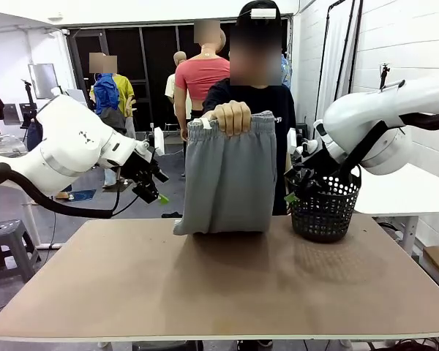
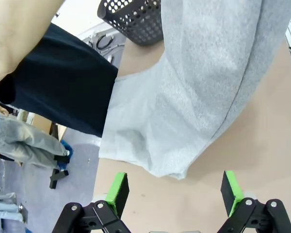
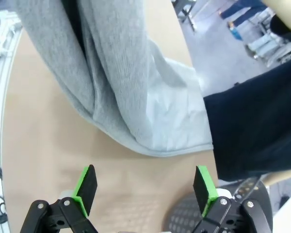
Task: Fold the training pants.
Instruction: Grab both ends of the Training pants handed by a person.
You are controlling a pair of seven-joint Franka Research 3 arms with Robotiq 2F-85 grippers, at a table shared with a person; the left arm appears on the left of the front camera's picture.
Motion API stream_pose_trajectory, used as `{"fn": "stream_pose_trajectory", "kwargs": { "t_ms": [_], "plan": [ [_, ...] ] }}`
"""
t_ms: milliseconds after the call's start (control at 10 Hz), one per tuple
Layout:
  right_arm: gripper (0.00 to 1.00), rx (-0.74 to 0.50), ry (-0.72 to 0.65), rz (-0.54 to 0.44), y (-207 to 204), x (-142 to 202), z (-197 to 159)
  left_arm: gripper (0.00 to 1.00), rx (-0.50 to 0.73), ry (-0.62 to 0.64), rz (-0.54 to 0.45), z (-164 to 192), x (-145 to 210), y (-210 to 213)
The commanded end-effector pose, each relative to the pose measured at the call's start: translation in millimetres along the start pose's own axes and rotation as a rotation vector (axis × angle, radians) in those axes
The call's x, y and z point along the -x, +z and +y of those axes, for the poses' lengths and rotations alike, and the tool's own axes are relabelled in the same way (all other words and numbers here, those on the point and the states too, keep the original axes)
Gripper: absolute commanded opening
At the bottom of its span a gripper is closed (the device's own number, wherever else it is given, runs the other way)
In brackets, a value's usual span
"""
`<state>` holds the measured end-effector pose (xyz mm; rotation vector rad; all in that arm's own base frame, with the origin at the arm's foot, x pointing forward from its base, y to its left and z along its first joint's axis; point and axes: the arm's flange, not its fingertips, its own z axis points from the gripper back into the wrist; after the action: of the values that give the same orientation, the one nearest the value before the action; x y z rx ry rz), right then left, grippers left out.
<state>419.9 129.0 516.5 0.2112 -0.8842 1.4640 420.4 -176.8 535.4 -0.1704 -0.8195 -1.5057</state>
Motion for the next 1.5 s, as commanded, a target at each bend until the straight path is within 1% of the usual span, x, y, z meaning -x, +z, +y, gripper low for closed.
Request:
{"fn": "stream_pose_trajectory", "kwargs": {
  "t_ms": [0,200,400,500,600,800,900,1000,1200,1400],
  "plan": [
    [1.00,-0.014,0.012,-0.065,-9,1,-6,1.00,0.009,-0.010,-0.094,1,0,-9],
    [1.00,-0.049,0.004,-0.105,-12,-2,-3,1.00,0.073,-0.011,-0.160,-3,-5,-11],
    [1.00,-0.086,0.004,-0.143,-13,-4,2,1.00,0.092,-0.016,-0.204,-11,-10,-14],
    [1.00,-0.085,0.014,-0.181,-14,-7,4,1.00,0.067,-0.011,-0.228,-11,-11,-16],
    [1.00,-0.104,0.018,-0.215,-15,-9,6,1.00,0.062,-0.001,-0.265,-12,-13,-18],
    [1.00,-0.103,0.029,-0.287,-14,-11,8,1.00,0.045,0.013,-0.315,-15,-15,-26],
    [1.00,-0.099,0.037,-0.322,-15,-12,7,1.00,0.055,0.020,-0.362,-15,-14,-30],
    [1.00,-0.106,0.041,-0.355,-15,-12,6,1.00,0.090,0.022,-0.424,-16,-15,-33],
    [1.00,-0.117,0.056,-0.436,-15,-14,4,1.00,0.114,0.042,-0.505,-18,-19,-35],
    [1.00,-0.153,0.063,-0.502,-16,-20,4,1.00,0.143,0.032,-0.583,-19,-26,-35]
  ]
}}
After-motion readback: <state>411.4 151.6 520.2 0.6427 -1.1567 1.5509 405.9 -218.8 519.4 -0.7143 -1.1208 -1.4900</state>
